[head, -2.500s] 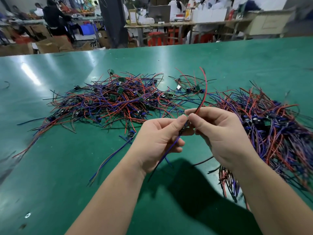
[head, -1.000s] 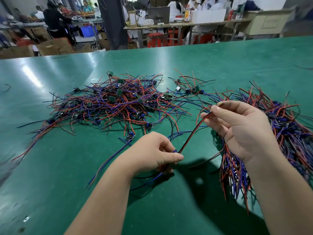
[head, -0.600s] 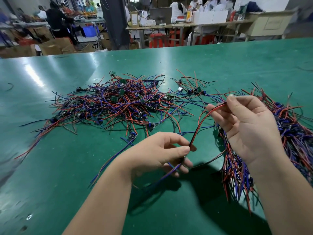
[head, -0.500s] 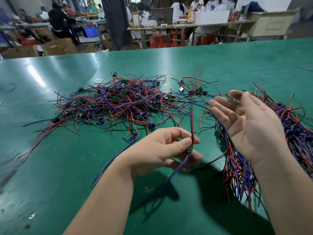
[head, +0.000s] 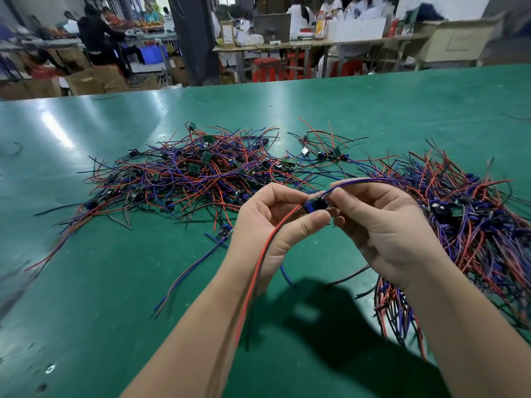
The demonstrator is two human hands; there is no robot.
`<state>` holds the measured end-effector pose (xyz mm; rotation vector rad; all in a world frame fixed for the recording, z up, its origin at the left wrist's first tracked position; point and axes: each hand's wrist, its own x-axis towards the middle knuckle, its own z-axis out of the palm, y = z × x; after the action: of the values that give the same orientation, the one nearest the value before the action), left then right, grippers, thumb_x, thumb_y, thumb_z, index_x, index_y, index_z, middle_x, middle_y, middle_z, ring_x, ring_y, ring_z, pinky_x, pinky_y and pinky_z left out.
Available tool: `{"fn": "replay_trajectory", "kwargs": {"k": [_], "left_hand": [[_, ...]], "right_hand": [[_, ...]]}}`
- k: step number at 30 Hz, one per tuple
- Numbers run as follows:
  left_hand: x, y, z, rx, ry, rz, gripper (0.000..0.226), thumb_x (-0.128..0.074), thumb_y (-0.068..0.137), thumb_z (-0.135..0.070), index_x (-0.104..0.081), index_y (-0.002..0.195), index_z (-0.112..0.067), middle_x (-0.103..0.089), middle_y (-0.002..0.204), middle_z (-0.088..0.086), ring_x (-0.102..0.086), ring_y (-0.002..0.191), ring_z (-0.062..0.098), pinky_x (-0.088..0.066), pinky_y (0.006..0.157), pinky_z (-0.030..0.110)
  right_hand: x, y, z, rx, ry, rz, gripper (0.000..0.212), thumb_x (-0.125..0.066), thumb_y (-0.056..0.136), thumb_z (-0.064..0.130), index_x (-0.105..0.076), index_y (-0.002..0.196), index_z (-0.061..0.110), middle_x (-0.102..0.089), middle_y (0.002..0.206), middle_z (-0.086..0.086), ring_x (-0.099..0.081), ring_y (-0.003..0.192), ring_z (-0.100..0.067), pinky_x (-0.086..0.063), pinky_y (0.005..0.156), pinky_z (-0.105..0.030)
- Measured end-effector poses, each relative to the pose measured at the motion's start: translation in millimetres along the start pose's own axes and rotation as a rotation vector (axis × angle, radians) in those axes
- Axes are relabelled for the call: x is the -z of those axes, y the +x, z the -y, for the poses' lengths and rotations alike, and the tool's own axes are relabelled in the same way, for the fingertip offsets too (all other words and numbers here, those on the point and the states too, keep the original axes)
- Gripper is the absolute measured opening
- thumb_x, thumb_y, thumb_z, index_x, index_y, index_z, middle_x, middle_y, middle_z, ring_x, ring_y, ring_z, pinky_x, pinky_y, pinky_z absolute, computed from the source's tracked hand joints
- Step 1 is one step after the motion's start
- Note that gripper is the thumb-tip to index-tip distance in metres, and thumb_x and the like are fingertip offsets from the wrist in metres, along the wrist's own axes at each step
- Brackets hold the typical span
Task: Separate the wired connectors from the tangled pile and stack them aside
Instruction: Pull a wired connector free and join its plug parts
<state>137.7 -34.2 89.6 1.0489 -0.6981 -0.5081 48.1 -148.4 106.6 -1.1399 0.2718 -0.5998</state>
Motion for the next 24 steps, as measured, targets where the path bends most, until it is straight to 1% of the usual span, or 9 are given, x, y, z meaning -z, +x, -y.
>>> {"fn": "replay_trajectory", "kwargs": {"k": [2, 4, 7, 9, 11, 13, 18, 21, 24], "left_hand": [[1, -2, 1, 0.008, 0.069, 0.031, 0.028, -0.079, 0.056, -0.005, -0.061, 0.075, -0.014, -0.071, 0.067, 0.001, -0.063, 0.058, 0.006, -0.051, 0.059, 0.017], [3, -1, 1, 0.026, 0.123, 0.069, 0.030, -0.076, 0.065, 0.010, -0.062, 0.079, -0.013, -0.072, 0.071, 0.002, -0.065, 0.064, 0.007, -0.053, 0.065, 0.019], [6, 1, -2, 0.127, 0.158, 0.101, 0.042, -0.048, 0.074, 0.028, -0.062, 0.089, -0.008, -0.073, 0.075, 0.001, -0.070, 0.074, 0.011, -0.054, 0.067, 0.018], [5, 3, -3, 0.243, 0.085, 0.049, 0.032, -0.055, 0.074, 0.017, -0.064, 0.090, -0.009, -0.071, 0.078, 0.003, -0.072, 0.073, 0.018, -0.056, 0.065, 0.022], [1, 2, -3, 0.322, 0.020, 0.016, 0.007, -0.068, 0.081, -0.008, -0.067, 0.087, -0.012, -0.070, 0.082, 0.008, -0.072, 0.069, 0.021, -0.058, 0.064, 0.027], [0, -1, 1, 0.315, 0.079, 0.028, 0.020, -0.074, 0.071, -0.024, -0.069, 0.085, -0.012, -0.072, 0.083, 0.010, -0.072, 0.067, 0.021, -0.059, 0.063, 0.030], [-2, -6, 2, 0.327, 0.207, 0.109, 0.002, -0.067, 0.084, -0.007, -0.066, 0.083, -0.007, -0.073, 0.074, 0.006, -0.070, 0.060, 0.016, -0.056, 0.055, 0.024], [2, -6, -2, 0.432, 0.203, 0.217, 0.003, -0.067, 0.084, -0.004, -0.065, 0.082, -0.005, -0.073, 0.073, 0.006, -0.069, 0.058, 0.015, -0.056, 0.054, 0.023], [6, -10, -5, 0.541, 0.295, 0.393, 0.006, -0.070, 0.083, -0.005, -0.067, 0.079, -0.009, -0.072, 0.069, 0.005, -0.068, 0.058, 0.013, -0.053, 0.053, 0.019]], "right_hand": [[1, 1, 0, -0.016, -0.008, -0.006, 0.011, -0.070, 0.058, 0.016, -0.076, 0.067, 0.016, -0.069, 0.065, 0.000, -0.061, 0.055, -0.007, -0.049, 0.055, -0.014], [3, 2, 0, -0.032, -0.026, -0.009, 0.011, -0.068, 0.061, 0.016, -0.076, 0.068, 0.016, -0.068, 0.064, 0.001, -0.059, 0.055, -0.006, -0.046, 0.053, -0.013], [4, 4, -1, -0.041, -0.027, -0.039, 0.012, -0.068, 0.061, 0.017, -0.072, 0.071, 0.013, -0.067, 0.066, 0.001, -0.059, 0.056, -0.006, -0.044, 0.051, -0.013], [6, 5, -2, -0.042, -0.029, -0.054, 0.017, -0.068, 0.061, 0.017, -0.068, 0.077, 0.010, -0.067, 0.068, 0.000, -0.059, 0.060, -0.007, -0.043, 0.051, -0.014], [6, 4, -4, -0.045, -0.052, -0.052, 0.018, -0.069, 0.061, 0.017, -0.066, 0.077, 0.010, -0.068, 0.068, 0.000, -0.061, 0.061, -0.007, -0.042, 0.050, -0.013], [6, 4, -5, -0.044, -0.109, -0.054, 0.016, -0.070, 0.060, 0.018, -0.068, 0.074, 0.011, -0.068, 0.066, -0.001, -0.061, 0.059, -0.008, -0.042, 0.049, -0.013], [9, 5, -8, 0.027, -0.257, -0.105, 0.007, -0.075, 0.068, 0.005, -0.074, 0.065, 0.012, -0.068, 0.064, -0.003, -0.058, 0.058, -0.009, -0.041, 0.049, -0.015], [9, 5, -5, 0.106, -0.248, -0.155, 0.005, -0.077, 0.058, 0.019, -0.075, 0.062, 0.017, -0.068, 0.061, 0.000, -0.059, 0.056, -0.009, -0.043, 0.049, -0.015], [14, 6, 4, 0.172, -0.143, -0.243, 0.004, -0.075, 0.057, 0.021, -0.074, 0.060, 0.018, -0.068, 0.058, 0.001, -0.061, 0.053, -0.007, -0.047, 0.049, -0.016]]}}
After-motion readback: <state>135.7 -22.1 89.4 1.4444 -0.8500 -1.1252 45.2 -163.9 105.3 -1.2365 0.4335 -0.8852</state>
